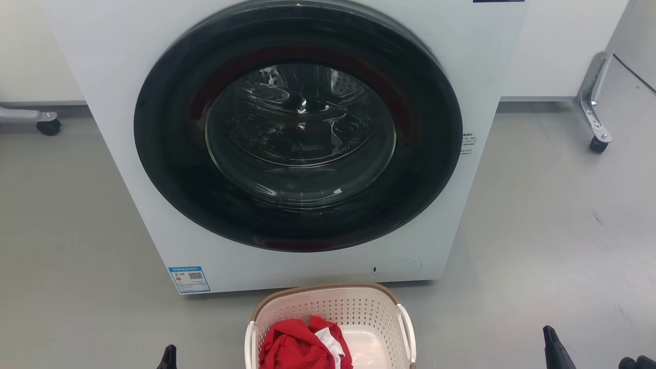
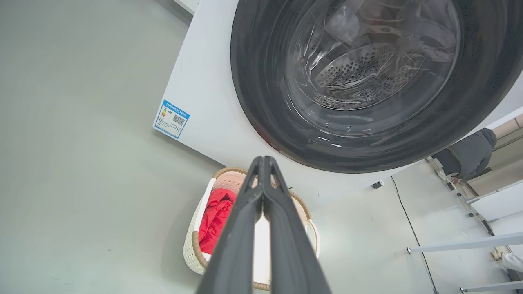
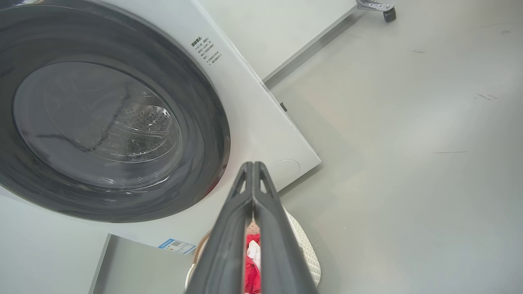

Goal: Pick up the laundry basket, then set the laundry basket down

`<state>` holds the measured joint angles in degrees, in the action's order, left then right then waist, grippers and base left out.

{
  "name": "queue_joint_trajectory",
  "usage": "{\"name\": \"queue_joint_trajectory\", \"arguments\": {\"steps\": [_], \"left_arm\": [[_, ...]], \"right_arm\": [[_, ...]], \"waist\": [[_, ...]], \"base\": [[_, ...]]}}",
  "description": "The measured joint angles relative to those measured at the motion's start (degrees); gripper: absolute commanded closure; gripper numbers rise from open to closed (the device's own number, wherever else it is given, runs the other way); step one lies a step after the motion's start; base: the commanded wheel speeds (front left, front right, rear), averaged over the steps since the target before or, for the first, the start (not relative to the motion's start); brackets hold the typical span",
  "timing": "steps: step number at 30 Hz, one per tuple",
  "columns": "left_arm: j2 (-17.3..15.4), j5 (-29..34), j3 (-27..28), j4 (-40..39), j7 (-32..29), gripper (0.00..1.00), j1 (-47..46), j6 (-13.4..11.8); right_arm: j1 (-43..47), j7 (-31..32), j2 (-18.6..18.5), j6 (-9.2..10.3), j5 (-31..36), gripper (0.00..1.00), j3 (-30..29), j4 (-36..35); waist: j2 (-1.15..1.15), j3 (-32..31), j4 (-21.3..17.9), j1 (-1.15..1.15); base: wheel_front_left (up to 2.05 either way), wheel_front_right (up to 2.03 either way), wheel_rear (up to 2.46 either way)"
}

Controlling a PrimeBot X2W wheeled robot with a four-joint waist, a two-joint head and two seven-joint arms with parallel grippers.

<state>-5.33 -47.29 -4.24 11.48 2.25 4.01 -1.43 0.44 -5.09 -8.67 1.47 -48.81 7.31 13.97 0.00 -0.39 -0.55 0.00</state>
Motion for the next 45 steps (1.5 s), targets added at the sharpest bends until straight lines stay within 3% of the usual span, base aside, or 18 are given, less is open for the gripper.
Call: {"name": "queue_joint_trajectory", "arguments": {"steps": [45], "left_arm": [[2.19, -35.26, 7.57, 4.33, -7.04, 1.00, -6.50, 6.64]], "right_arm": [[-4.47, 9.16, 4.92, -6.59, -34.22, 1.00, -11.98, 2.56]], "waist": [[0.00, 0.39, 0.44, 0.00]], "base": [[0.00, 0.00, 0.00]]}}
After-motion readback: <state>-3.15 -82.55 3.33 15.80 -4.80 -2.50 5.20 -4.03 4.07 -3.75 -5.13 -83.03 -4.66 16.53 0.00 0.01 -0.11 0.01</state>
